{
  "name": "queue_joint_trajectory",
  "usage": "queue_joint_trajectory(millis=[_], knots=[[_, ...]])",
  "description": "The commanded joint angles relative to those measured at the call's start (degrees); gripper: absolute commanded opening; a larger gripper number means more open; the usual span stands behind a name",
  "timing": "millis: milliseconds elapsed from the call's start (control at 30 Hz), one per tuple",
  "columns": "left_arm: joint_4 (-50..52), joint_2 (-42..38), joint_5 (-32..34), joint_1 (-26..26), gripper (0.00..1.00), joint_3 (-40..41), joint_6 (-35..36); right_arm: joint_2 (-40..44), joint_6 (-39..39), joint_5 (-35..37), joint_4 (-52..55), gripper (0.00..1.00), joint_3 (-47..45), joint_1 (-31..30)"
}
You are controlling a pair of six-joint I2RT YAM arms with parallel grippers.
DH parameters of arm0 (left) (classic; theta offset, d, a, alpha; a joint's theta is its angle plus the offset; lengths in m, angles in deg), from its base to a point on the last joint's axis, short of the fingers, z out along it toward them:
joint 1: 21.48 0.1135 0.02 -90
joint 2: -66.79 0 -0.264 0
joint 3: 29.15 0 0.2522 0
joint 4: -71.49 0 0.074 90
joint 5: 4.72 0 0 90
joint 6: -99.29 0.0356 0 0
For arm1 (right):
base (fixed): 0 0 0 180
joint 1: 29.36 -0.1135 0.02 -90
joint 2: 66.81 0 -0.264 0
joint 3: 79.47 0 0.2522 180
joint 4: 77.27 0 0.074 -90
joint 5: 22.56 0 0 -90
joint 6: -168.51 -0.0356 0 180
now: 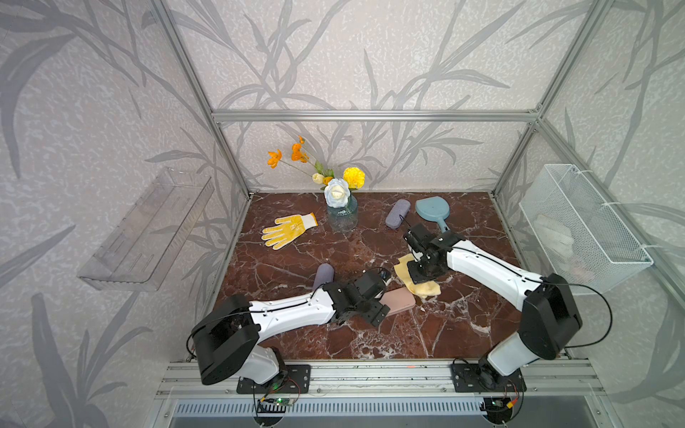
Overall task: Wipe the eyeglass case
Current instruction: Wipe the dirt from the eyeglass case.
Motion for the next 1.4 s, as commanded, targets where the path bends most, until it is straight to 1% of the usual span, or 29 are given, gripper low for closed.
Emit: queue_joint_trajectory(millis=[0, 100, 167, 233, 400, 533, 567, 633, 667, 700, 733, 767, 800, 833, 867, 900, 933, 967, 1000, 1033, 1067, 1100, 1167, 1233, 1267, 1367], knots=[[-3.5, 1.2, -4.9, -0.2, 0.96, 0.6, 9.6, 1.7, -3.2, -2.0, 2.5, 0.0, -1.8, -1.4], [-4.9, 3.0, -4.1, -0.2, 0.97, 1.8, 11.0, 1.6, -4.7, -4.0, 1.6, 0.0, -1.7, -2.8], [-5.8, 4.5, -2.8, -0.1, 0.96, 2.2, 11.9, 0.5, -5.6, -5.5, 0.8, 0.0, -1.1, -3.3], [-7.9, 5.3, -2.2, 0.2, 0.92, 3.3, 12.0, -1.2, -7.1, -7.8, 0.5, 0.0, -0.3, -3.4], [-13.2, 4.8, -3.6, 0.4, 0.83, 6.1, 11.4, -3.7, -12.2, -14.4, -3.1, 0.0, -1.1, -3.8], [-16.1, 4.8, -3.7, 0.4, 0.72, 8.3, 11.2, -6.0, -14.1, -19.1, -7.2, 0.0, -2.9, -5.3], [-16.6, 5.1, -3.5, 0.4, 0.69, 8.7, 11.3, -6.6, -15.6, -18.9, -7.3, 0.0, -3.1, -5.1], [-17.3, 5.9, -2.9, 0.3, 0.6, 9.3, 11.1, -7.8, -14.9, -15.5, -6.3, 0.0, -3.3, -4.3], [-17.4, 6.2, -2.7, 0.3, 0.58, 9.4, 10.9, -9.4, -12.8, -14.0, -5.5, 0.0, -3.6, -3.3], [-17.6, 6.4, -2.6, 0.3, 0.54, 9.6, 10.7, -10.7, -11.2, -12.6, -4.4, 0.0, -3.8, -1.6], [-18.0, 6.4, -2.9, 0.3, 0.52, 10.0, 10.5, -11.8, -9.6, -9.4, -3.1, 0.0, -3.9, 0.5], [-18.5, 6.2, -2.8, 0.3, 0.51, 10.4, 10.3, -12.5, -8.3, -5.9, -1.9, 0.0, -3.9, 2.2], [-19.2, 5.8, -2.7, 0.2, 0.47, 11.0, 10.1, -12.9, -6.8, -0.2, -0.5, 0.0, -3.4, 3.6], [-19.6, 5.4, -2.6, 0.3, 0.46, 11.6, 10.1, -13.0, -5.5, 7.8, 1.4, 0.0, -2.3, 3.9], [-19.9, 5.0, -2.6, 0.2, 0.44, 12.1, 10.1, -13.0, -4.4, 15.0, 4.0, 0.0, -0.6, 3.3], [-20.1, 4.7, -2.5, 0.2, 0.43, 12.4, 9.9, -12.7, -3.4, 19.6, 6.1, 0.0, 1.0, 2.3], [-20.3, 4.4, -2.4, 0.1, 0.41, 12.7, 9.8, -12.2, -2.7, 22.8, 7.5, 0.0, 2.3, 0.9], [-20.4, 4.1, -2.3, 0.0, 0.39, 12.9, 9.5, -11.1, -2.0, 24.5, 8.7, 0.0, 3.5, -0.9], [-20.7, 3.9, -2.2, -0.1, 0.38, 13.2, 9.4, -10.2, -1.8, 24.2, 9.2, 0.0, 4.3, -2.3], [-20.8, 3.7, -2.0, -0.3, 0.35, 13.4, 9.2, -9.0, -2.0, 21.9, 9.6, 0.0, 5.1, -3.6], [-20.7, 3.5, -1.8, -0.5, 0.33, 13.5, 8.9, -8.5, -3.0, 17.4, 9.9, 0.0, 5.8, -4.4], [-20.7, 3.2, -1.2, -0.6, 0.31, 13.6, 8.7, -6.9, -4.4, 12.0, 9.1, 0.0, 5.6, -4.6], [-21.2, 2.6, -0.3, -1.3, 0.27, 14.3, 8.0, -4.9, -8.6, -2.9, 3.2, 0.0, 2.0, -4.9], [-22.3, 1.7, 1.2, -2.2, 0.26, 15.3, 7.1, -4.2, -13.9, -13.3, -3.7, 0.0, -2.2, -5.3], [-23.1, 1.1, 2.0, -2.6, 0.25, 16.0, 6.7, -4.5, -17.5, -17.2, -7.7, 0.0, -4.5, -5.3], [-25.5, 0.1, 4.2, -3.9, 0.24, 17.5, 5.2, -6.7, -21.0, -22.1, -14.8, 0.0, -8.5, -5.3]])
